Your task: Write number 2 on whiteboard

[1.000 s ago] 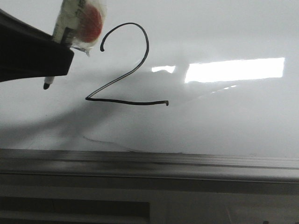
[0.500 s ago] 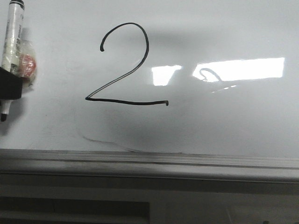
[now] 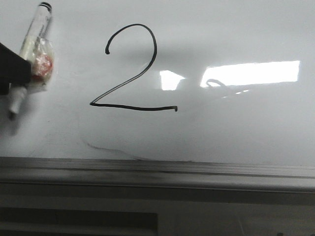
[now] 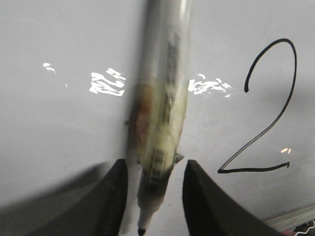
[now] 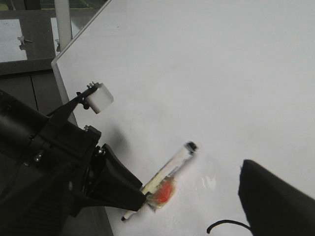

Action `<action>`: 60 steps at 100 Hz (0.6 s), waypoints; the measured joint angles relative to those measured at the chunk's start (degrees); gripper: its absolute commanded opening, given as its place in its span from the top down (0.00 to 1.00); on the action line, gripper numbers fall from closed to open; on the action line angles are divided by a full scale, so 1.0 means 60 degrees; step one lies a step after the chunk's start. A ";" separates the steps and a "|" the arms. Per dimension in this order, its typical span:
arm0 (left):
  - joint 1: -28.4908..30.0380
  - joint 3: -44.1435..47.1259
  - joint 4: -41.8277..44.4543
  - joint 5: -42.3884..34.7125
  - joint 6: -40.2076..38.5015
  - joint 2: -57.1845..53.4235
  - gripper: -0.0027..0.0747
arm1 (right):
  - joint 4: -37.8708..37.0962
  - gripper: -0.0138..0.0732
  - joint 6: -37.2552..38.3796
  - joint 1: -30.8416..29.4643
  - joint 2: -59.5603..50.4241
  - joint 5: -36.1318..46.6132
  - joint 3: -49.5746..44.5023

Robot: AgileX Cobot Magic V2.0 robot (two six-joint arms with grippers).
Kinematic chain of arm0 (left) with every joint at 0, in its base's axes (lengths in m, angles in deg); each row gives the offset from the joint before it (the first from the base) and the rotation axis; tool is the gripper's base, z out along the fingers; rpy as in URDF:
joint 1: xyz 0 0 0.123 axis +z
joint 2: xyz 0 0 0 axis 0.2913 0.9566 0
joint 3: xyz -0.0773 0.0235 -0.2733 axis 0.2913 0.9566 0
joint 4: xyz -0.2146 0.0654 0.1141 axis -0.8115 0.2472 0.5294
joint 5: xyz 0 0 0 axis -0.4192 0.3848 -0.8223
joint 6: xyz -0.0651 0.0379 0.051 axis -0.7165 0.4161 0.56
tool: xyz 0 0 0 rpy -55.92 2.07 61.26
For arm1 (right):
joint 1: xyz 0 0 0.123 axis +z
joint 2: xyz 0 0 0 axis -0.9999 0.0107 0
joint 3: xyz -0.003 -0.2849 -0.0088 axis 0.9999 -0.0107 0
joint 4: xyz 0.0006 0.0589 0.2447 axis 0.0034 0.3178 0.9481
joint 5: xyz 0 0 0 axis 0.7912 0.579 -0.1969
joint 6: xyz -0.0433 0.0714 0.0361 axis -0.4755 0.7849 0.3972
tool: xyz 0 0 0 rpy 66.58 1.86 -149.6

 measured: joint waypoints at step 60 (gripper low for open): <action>0.0000 0.0000 0.0397 -0.0191 0.0000 -0.1437 0.99 | -0.0012 0.92 0.0120 -0.0023 -0.0429 -0.0601 0.0000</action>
